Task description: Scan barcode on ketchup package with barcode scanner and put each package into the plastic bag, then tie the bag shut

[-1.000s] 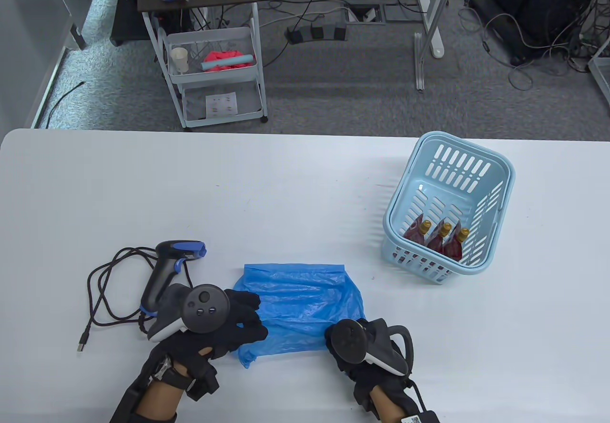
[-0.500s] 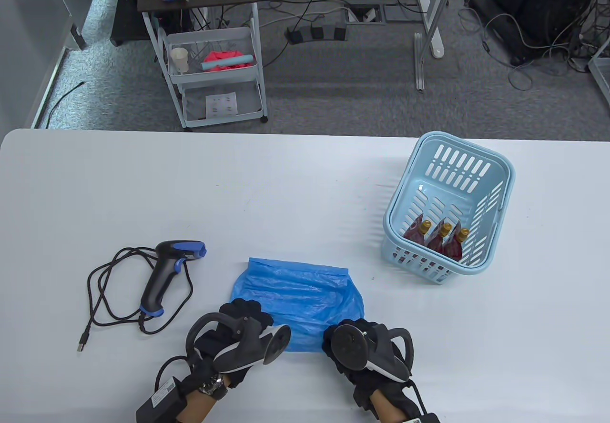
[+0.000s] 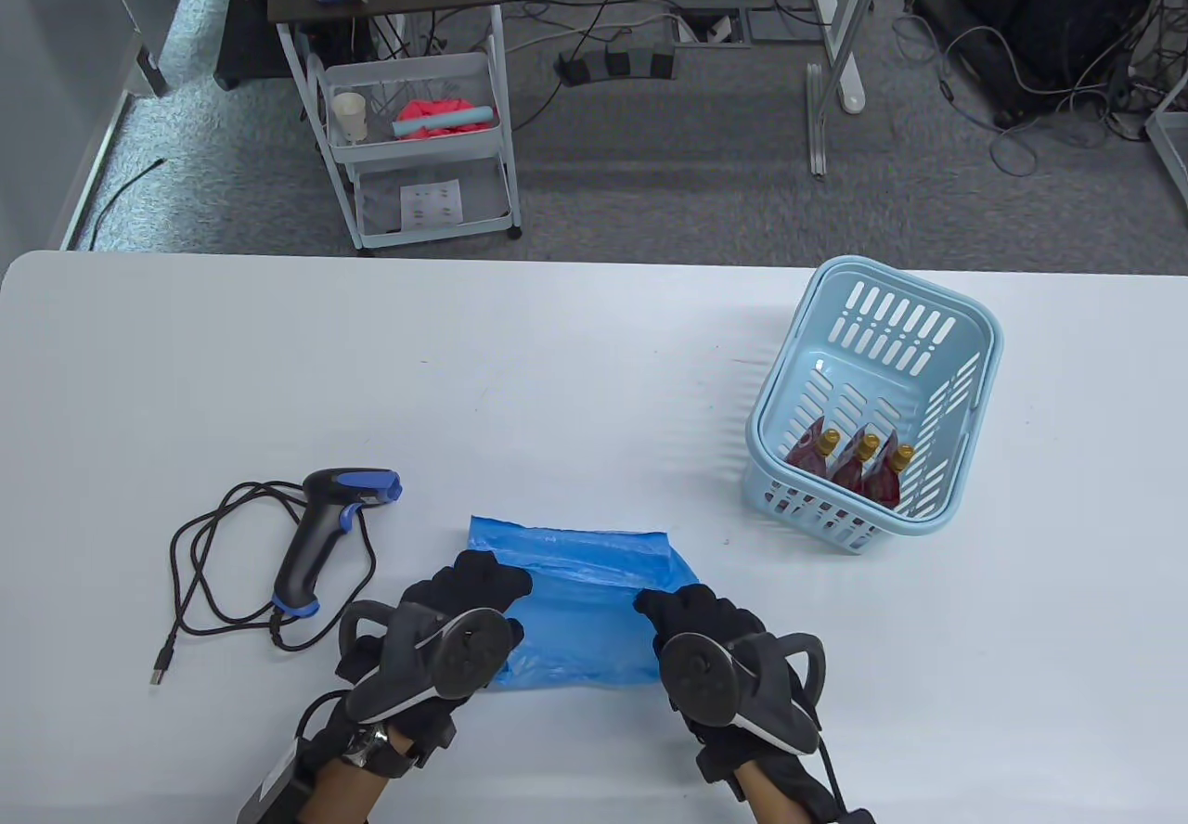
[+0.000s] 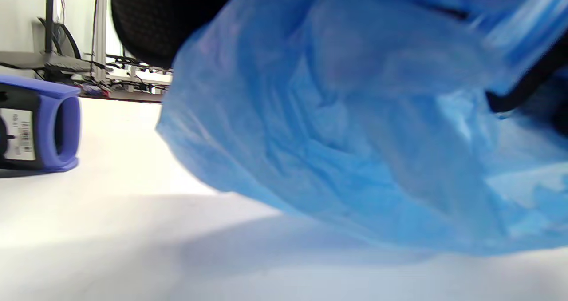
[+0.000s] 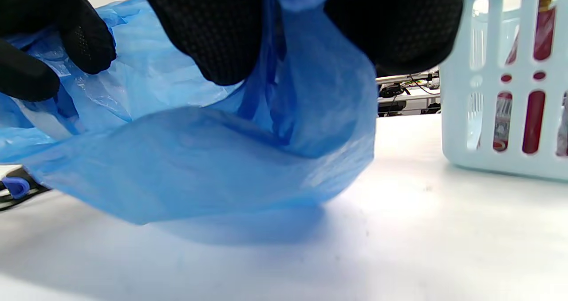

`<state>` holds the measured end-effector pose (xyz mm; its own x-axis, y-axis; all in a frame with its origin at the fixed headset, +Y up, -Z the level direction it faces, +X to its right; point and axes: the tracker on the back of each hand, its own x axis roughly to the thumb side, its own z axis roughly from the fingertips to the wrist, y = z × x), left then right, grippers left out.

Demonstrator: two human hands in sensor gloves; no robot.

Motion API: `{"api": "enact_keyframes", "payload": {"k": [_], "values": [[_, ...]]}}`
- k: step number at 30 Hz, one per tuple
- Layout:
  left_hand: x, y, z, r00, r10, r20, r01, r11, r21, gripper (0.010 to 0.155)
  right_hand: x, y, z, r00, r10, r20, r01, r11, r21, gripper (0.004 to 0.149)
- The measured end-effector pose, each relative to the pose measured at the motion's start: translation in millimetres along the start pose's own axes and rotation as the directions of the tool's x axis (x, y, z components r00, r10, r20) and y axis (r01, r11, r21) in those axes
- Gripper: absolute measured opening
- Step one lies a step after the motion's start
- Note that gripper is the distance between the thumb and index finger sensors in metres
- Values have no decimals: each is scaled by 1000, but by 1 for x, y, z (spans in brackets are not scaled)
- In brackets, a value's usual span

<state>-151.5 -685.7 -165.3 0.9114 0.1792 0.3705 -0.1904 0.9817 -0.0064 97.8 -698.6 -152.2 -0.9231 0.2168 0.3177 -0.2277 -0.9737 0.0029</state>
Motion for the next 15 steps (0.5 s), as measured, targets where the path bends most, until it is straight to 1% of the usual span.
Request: {"api": "enact_keyframes", "payload": {"k": [6, 9, 12, 14, 15], "values": [[-3, 17, 4, 992, 124, 31, -124, 992, 15, 60, 2, -33, 0, 1000, -9, 7, 10, 999, -31, 48], [-4, 19, 4, 982, 186, 37, -186, 983, -1, 60, 2, -40, -2, 1000, -2, 4, 2, 999, -34, 48], [-7, 12, 1, 974, 225, 23, -223, 973, -58, 61, 2, -39, -7, 1000, 14, -9, -14, 1000, -15, 48], [-11, 1, -3, 972, 235, 2, -233, 966, -112, 60, 1, -27, -15, 999, 39, -25, -37, 998, 55, 50], [-13, -7, -5, 971, 239, -15, -239, 961, -142, 60, 0, -17, -18, 998, 61, -26, -59, 993, 99, 52]]}}
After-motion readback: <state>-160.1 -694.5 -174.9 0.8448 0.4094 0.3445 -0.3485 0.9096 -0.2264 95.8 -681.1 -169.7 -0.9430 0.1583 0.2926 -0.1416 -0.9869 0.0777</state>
